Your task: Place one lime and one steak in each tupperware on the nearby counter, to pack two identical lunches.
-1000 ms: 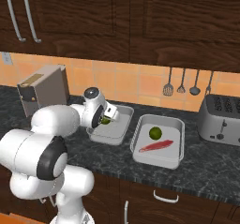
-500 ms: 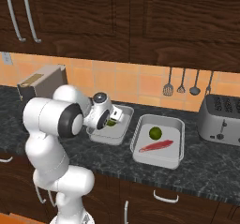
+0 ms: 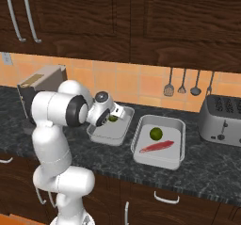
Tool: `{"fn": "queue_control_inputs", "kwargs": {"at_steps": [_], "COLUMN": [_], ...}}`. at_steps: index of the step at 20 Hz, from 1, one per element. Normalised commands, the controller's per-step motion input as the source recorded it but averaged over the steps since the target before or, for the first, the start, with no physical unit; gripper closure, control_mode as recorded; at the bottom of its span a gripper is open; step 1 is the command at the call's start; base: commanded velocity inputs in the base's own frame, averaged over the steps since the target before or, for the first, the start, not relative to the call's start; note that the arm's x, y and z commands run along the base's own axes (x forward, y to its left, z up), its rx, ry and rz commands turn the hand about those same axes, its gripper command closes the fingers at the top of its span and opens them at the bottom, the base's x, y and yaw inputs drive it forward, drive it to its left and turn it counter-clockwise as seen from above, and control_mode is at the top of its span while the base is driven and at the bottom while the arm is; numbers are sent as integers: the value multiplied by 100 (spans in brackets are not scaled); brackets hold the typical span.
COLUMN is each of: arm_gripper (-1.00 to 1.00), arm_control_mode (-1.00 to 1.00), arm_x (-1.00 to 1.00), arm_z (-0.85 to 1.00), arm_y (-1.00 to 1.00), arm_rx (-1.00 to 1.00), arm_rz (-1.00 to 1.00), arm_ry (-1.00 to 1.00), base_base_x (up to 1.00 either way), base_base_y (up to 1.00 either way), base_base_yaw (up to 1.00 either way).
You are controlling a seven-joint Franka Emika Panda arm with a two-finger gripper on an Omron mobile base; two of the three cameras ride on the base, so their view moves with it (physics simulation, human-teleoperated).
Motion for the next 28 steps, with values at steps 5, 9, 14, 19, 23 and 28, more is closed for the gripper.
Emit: {"fn": "queue_control_inputs", "kwargs": {"at_steps": [5, 9, 14, 19, 23, 28], "arm_gripper": [-100, -100, -100, -100, -100, -100], "arm_control_mode": [-100, -100, -100, -100, -100, -100], "arm_x": [-41, -69, -94, -100, -100, -100], "arm_z": [82, 91, 82, 100, 100, 39], "arm_y": [0, 0, 0, 5, 13, 25], "arm_rx": [0, 0, 0, 0, 0, -5], "arm_rz": [0, 0, 0, 3, 7, 9], "arm_ry": [-13, -14, -10, -6, 8, 11], "base_base_x": [0, 0, 0, 0, 0, 0], "base_base_y": [0, 0, 0, 0, 0, 0], "base_base_yaw": [0, 0, 0, 0, 0, 0]}}
